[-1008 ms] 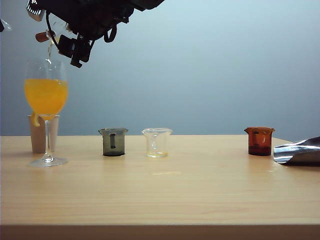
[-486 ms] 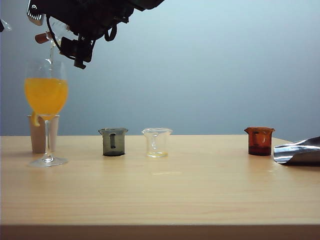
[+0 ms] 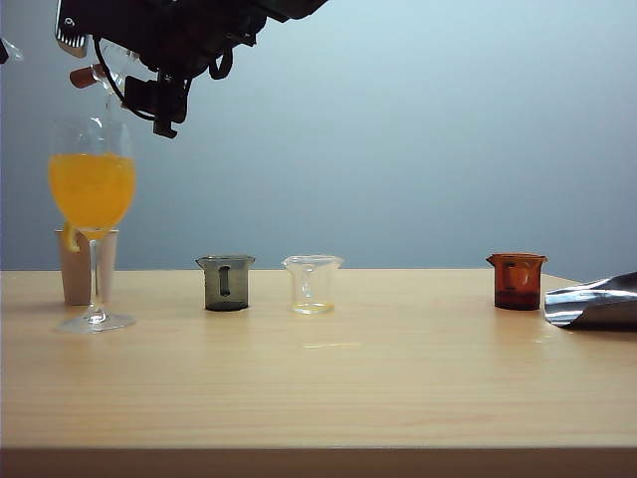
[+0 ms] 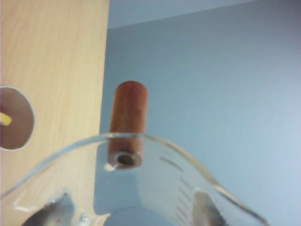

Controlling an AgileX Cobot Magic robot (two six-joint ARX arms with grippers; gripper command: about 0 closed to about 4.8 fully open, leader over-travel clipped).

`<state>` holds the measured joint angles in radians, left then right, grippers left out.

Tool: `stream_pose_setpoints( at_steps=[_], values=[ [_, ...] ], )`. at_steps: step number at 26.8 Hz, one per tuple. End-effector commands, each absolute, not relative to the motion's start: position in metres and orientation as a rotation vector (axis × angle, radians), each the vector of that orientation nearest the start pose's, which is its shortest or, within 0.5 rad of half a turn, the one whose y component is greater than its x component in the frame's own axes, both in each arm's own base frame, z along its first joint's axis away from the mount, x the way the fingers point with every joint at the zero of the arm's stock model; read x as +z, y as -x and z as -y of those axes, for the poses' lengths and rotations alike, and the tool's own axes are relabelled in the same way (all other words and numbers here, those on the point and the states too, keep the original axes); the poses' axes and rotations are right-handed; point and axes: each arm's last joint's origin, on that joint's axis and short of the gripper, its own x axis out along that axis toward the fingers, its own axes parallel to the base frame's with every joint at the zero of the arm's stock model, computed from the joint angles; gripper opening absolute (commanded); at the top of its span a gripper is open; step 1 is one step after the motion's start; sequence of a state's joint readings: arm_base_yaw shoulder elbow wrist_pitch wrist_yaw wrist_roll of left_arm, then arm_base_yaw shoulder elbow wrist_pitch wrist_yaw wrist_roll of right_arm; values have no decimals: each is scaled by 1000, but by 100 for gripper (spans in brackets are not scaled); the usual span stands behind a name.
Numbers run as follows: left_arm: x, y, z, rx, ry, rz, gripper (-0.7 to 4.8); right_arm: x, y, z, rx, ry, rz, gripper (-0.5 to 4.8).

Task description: Pick up the third measuring cup from the left, pour the pineapple juice inside into the goblet, and finally put the measuring cup back in its original place.

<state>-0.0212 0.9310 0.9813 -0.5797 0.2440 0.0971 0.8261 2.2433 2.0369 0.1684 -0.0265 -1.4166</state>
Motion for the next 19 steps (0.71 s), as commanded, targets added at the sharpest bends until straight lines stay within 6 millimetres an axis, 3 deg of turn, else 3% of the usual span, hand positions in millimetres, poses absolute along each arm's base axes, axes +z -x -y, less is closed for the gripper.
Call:
stream_pose_setpoints(
  at_steps=[1,12,19],
  values=[
    [342,-187,11,-288,-37,-496,-3,329,-357,-392,673,1315,631,166],
    [342,-187,11,-288,-37,-496,-3,334,-355,-394,677,1290,702,166],
    [342,-187,11,-288,-37,-496,-3,334,-352,-396,653,1380,754,166]
  ],
)
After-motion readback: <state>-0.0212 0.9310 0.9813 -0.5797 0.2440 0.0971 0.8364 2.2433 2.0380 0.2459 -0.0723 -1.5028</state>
